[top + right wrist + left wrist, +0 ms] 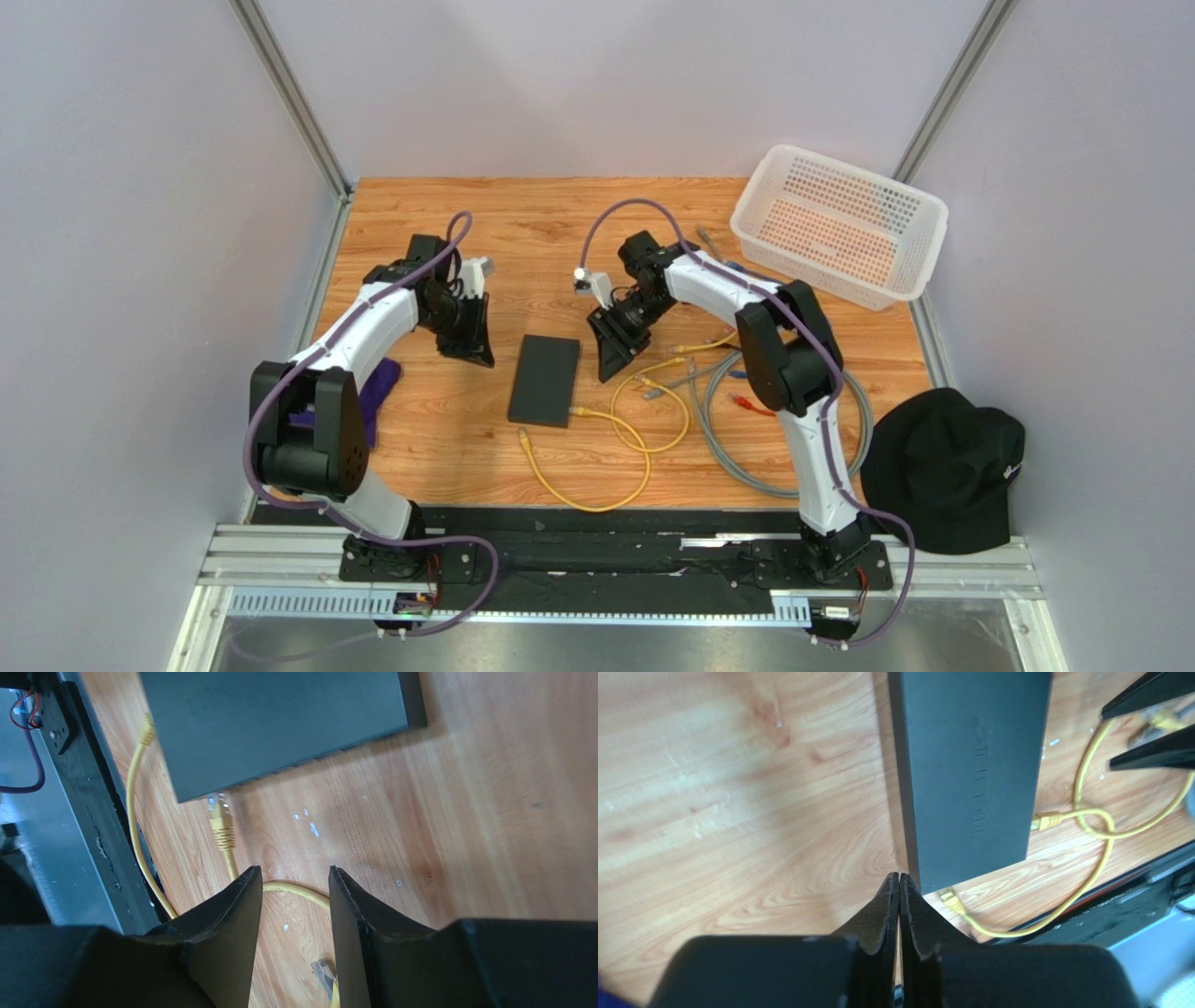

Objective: Pull the plug from the switch port

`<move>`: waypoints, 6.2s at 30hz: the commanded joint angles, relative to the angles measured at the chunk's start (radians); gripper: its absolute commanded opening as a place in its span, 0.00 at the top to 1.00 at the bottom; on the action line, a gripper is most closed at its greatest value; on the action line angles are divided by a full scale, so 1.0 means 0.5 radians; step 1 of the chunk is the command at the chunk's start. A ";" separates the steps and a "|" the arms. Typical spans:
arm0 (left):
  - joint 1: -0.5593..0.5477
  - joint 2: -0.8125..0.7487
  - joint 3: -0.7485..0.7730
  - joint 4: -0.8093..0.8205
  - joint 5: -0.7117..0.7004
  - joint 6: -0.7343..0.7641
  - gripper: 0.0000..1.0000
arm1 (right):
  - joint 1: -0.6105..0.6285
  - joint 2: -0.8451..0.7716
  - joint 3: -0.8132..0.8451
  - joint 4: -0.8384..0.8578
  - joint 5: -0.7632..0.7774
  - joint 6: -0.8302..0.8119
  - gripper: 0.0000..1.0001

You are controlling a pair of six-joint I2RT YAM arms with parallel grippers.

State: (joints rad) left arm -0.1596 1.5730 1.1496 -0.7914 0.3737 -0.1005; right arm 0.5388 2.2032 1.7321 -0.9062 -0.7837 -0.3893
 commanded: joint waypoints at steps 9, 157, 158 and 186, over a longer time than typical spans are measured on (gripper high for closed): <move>-0.021 0.188 -0.269 0.080 0.146 -0.167 1.00 | 0.128 0.354 0.395 -0.038 0.027 0.223 0.60; -0.193 0.689 0.232 0.079 0.382 0.069 1.00 | -0.041 0.662 0.404 -0.375 -0.053 0.140 0.85; -0.193 0.689 0.235 0.076 0.379 0.072 1.00 | -0.026 0.662 0.405 -0.363 0.011 0.131 0.85; -0.386 0.827 0.336 0.024 0.305 0.091 1.00 | 0.033 0.791 0.527 -1.004 -0.169 -0.452 0.84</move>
State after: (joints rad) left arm -0.3576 1.9530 1.3094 -0.7967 0.6270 -0.0883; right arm 0.5591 2.5626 1.9980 -1.3502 -1.0576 -0.4717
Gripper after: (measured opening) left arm 0.007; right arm 0.190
